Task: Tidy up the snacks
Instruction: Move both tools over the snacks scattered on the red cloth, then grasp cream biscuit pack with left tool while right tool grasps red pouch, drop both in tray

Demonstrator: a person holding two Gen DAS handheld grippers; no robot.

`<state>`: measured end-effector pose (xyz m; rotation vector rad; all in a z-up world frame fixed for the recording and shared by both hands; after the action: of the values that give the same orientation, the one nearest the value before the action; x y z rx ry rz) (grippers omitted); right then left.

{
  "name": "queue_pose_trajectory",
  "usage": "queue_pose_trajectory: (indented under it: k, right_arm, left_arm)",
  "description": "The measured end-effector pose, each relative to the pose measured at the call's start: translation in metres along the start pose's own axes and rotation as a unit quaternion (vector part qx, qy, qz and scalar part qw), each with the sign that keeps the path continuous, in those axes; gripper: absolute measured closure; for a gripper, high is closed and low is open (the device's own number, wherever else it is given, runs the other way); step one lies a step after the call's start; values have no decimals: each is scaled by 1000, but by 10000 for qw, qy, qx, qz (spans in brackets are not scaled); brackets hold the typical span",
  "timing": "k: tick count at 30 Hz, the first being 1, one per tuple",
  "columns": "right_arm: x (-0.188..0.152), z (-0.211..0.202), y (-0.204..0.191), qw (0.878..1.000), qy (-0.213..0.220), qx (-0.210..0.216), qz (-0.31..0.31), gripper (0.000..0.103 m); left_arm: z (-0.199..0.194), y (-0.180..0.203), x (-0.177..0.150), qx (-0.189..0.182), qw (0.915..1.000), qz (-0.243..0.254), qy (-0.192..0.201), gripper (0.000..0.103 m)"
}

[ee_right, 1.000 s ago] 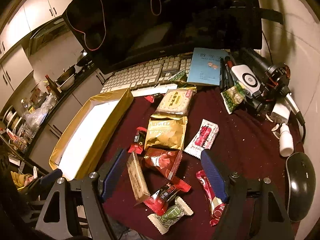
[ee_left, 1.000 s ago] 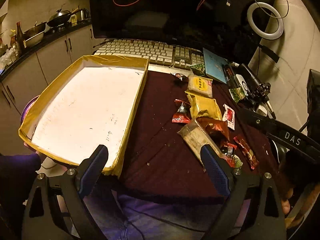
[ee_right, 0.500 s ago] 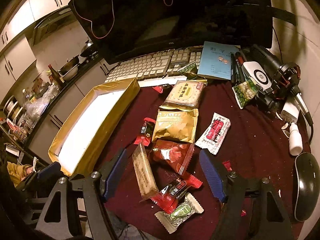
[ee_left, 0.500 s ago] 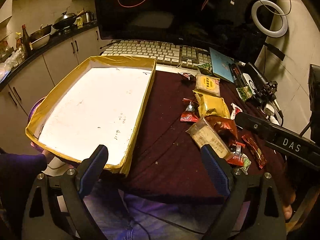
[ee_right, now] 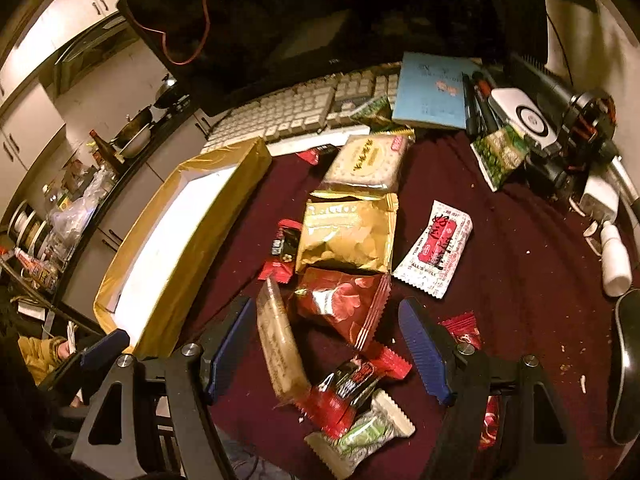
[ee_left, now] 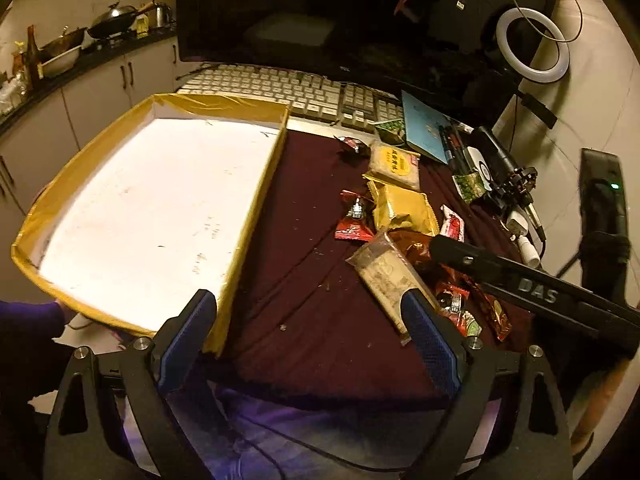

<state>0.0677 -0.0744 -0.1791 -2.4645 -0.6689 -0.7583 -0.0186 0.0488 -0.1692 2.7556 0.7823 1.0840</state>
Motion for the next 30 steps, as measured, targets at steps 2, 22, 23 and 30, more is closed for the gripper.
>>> queue_pose_trajectory:
  k: [2, 22, 23, 30]
  right_arm:
    - [0, 9, 3, 9999, -100, -69, 58, 28]
    - [35, -36, 22, 9954, 941, -161, 47, 62]
    - [37, -42, 24, 9941, 1050, -268, 61, 62]
    - [35, -32, 24, 9945, 980, -362, 44, 62]
  left_arm:
    - [4, 2, 1, -61, 10000, 33, 15, 9]
    - [49, 62, 0, -648, 9909, 700, -948, 10]
    - [59, 65, -1, -527, 9905, 656, -1087, 11]
    - [85, 72, -9, 267, 9897, 903, -1076, 55]
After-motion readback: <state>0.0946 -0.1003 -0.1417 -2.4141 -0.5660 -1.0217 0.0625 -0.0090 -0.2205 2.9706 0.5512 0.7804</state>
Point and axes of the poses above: each gripper's, at about its wrist camera, not at the fingertips, and z roughly the way its jaws point, y to its right, x to its top, the point moved 8 cm from there along z, roughly the way its jaws point, and after that the axes turned 8 degrees about -z, right-handed, at the moved point
